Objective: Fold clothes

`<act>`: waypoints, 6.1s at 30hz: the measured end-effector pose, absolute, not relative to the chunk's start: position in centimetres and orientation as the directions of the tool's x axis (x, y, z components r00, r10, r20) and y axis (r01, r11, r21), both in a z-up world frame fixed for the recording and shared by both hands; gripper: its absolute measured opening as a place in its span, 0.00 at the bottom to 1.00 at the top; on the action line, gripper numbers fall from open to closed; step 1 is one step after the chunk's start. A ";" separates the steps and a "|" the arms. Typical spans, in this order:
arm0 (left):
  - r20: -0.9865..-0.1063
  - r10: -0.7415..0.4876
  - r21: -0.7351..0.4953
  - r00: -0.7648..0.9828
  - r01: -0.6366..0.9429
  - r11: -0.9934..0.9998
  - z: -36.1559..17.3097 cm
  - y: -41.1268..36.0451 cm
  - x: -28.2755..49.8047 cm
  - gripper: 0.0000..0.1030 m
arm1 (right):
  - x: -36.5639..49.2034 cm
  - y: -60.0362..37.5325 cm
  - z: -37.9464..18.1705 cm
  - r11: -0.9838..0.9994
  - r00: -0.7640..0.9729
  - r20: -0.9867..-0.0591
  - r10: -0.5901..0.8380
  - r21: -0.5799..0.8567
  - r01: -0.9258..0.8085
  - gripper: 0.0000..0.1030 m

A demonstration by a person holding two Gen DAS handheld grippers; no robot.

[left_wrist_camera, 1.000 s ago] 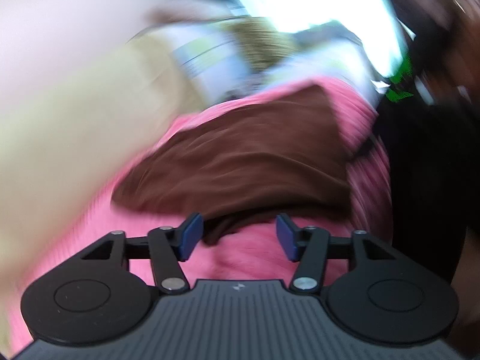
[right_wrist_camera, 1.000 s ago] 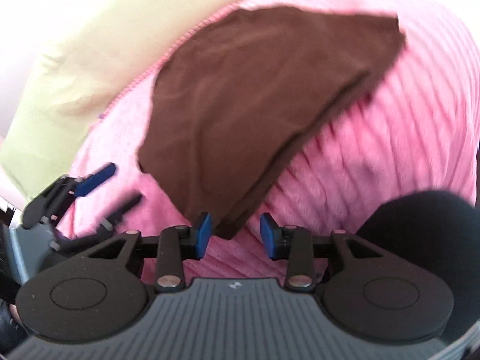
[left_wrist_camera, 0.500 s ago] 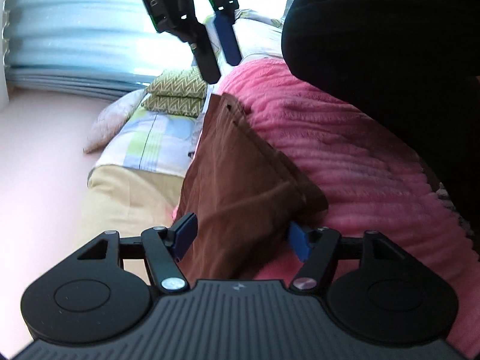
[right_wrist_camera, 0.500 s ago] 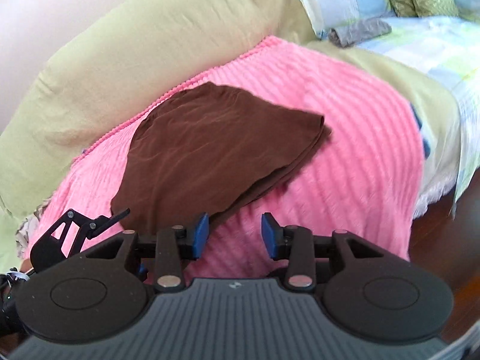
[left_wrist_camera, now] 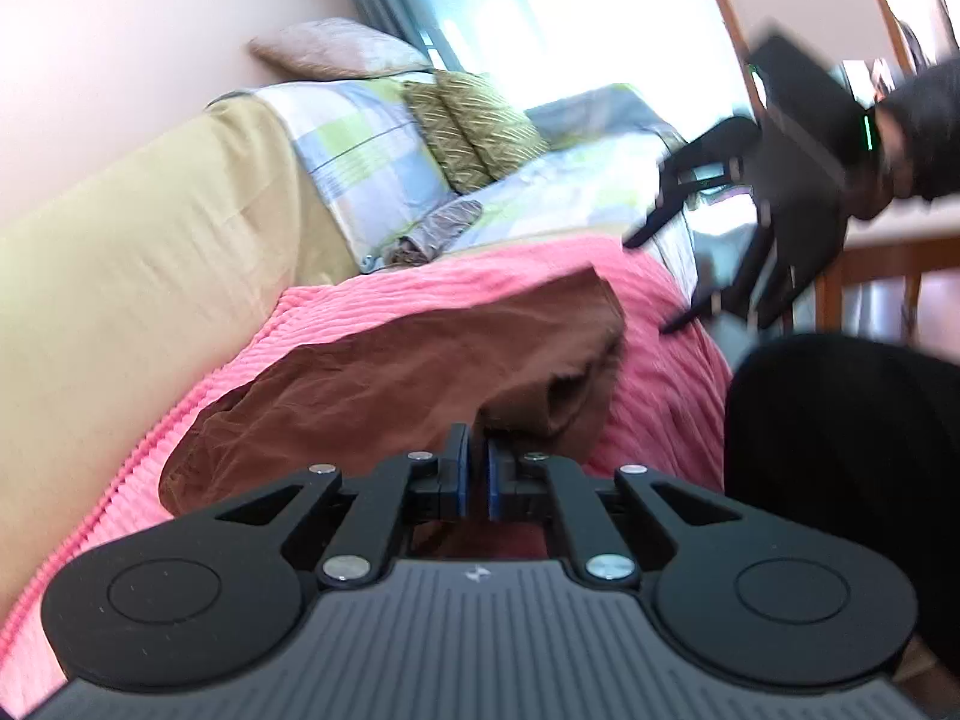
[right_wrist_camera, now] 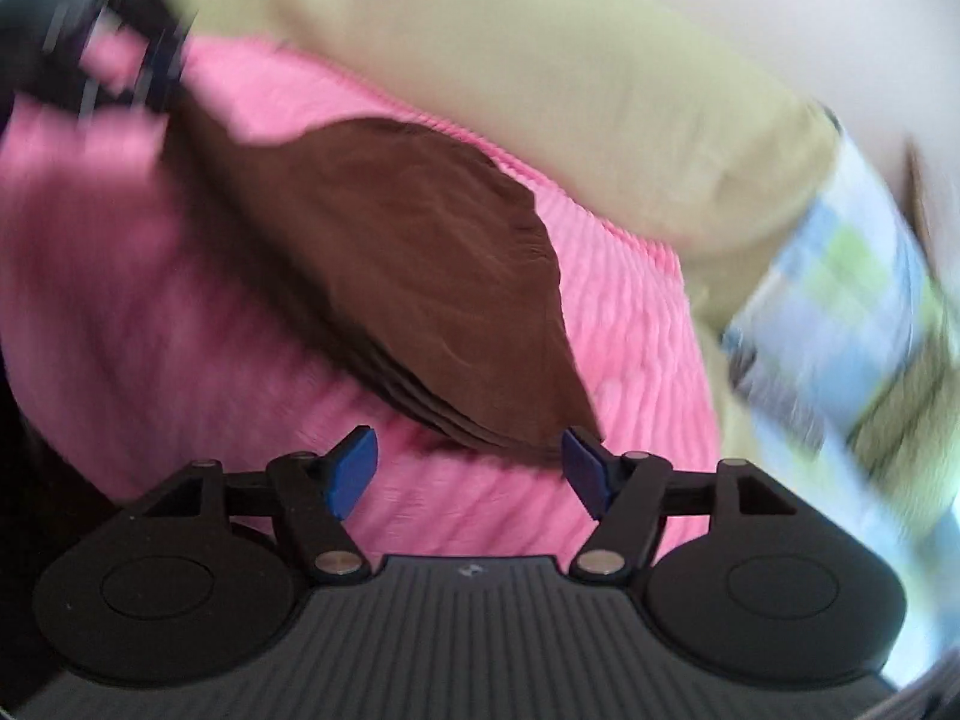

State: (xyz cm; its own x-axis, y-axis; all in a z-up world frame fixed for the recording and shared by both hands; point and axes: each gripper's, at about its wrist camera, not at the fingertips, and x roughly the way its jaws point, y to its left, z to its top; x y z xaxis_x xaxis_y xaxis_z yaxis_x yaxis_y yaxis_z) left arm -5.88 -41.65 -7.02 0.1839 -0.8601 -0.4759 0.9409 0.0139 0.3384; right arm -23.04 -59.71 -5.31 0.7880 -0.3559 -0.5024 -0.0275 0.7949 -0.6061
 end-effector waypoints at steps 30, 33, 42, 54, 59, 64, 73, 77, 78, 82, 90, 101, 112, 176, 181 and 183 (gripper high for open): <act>-0.488 -0.830 0.443 0.272 0.896 0.033 -1.8 -33.0 -3.3 0.02 | -21.0 -52.3 0.7 0.560 0.799 -0.533 -0.278 -0.766 -0.315 0.02; -0.527 -0.802 0.436 0.281 0.899 0.029 -1.4 -28.7 -3.7 0.02 | -22.1 -46.9 1.7 0.544 0.789 -0.577 -0.209 -0.740 -0.397 0.02; -0.583 -0.778 0.355 0.235 0.935 0.016 -4.3 -25.4 -4.9 0.02 | -23.7 -40.7 0.3 0.536 0.673 -0.709 -0.209 -0.659 -0.528 0.02; -0.589 -0.771 0.091 0.242 0.968 0.233 0.3 -35.5 12.4 0.02 | -8.7 -52.3 9.8 0.650 0.606 -0.783 -0.145 -0.536 -0.538 0.02; -0.659 -0.721 -0.027 0.215 0.951 0.308 -4.7 -39.8 19.9 0.02 | 1.4 -59.8 6.1 0.791 0.557 -0.830 -0.030 -0.360 -0.494 0.02; -0.681 -0.710 -0.110 0.178 0.934 0.339 -8.5 -40.1 21.7 0.02 | 4.4 -65.7 2.4 0.910 0.565 -0.822 0.075 -0.175 -0.376 0.16; -0.658 -0.738 -0.196 0.153 0.911 0.364 -9.0 -39.1 22.4 0.06 | -3.2 -74.2 1.8 0.942 0.837 -0.503 0.217 0.332 -0.045 0.49; -0.654 -0.732 -0.078 0.192 0.945 0.318 -8.6 -39.8 21.3 0.17 | -3.9 -74.8 -2.1 0.886 0.822 -0.510 0.252 0.463 0.015 0.49; -0.656 -0.726 -0.028 0.208 0.954 0.300 -8.6 -40.0 20.9 0.21 | -3.8 -74.8 -2.9 0.878 0.818 -0.513 0.260 0.479 0.021 0.49; -0.647 -0.718 0.140 0.255 0.966 0.217 -8.5 -40.4 19.6 0.36 | -2.7 -74.3 -4.6 0.862 0.815 -0.505 0.285 0.507 0.013 0.49; -0.629 -0.756 0.285 0.181 0.958 -0.008 -7.8 -39.4 17.7 0.50 | -1.8 -73.8 -5.3 0.842 0.818 -0.493 0.296 0.540 0.021 0.48; -0.623 -0.756 0.184 0.201 0.977 0.108 -7.7 -40.4 19.4 0.07 | -1.8 -73.8 -5.0 0.806 0.843 -0.476 0.252 0.585 0.089 0.09; -0.638 -0.740 0.051 0.213 0.971 0.235 -7.6 -42.2 22.9 0.08 | 0.6 -74.7 -1.9 0.838 0.855 -0.473 0.212 0.539 0.090 0.03; -0.448 -0.748 0.785 0.489 0.615 -0.068 -12.0 -36.5 0.1 0.57 | -13.4 -53.2 -5.8 0.521 0.788 -0.415 -0.455 -0.842 -0.143 0.50; -0.449 -0.752 0.804 0.482 0.585 -0.105 -12.4 -37.2 -0.1 0.57 | -13.5 -49.7 -6.4 0.457 0.858 -0.375 -0.352 -0.868 -0.193 0.65; -0.451 -0.753 0.809 0.479 0.577 -0.117 -12.8 -37.8 0.0 0.57 | -12.1 -49.0 -6.9 0.452 0.862 -0.386 -0.329 -0.866 -0.215 0.63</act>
State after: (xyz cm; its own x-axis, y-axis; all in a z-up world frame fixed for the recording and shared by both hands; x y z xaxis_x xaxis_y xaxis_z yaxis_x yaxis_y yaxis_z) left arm -0.01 -37.84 -12.76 0.4790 -0.7531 -0.4509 0.5766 -0.1174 0.8086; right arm -12.10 -49.04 -6.88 0.8619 -0.3293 -0.3855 -0.2149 0.4515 -0.8660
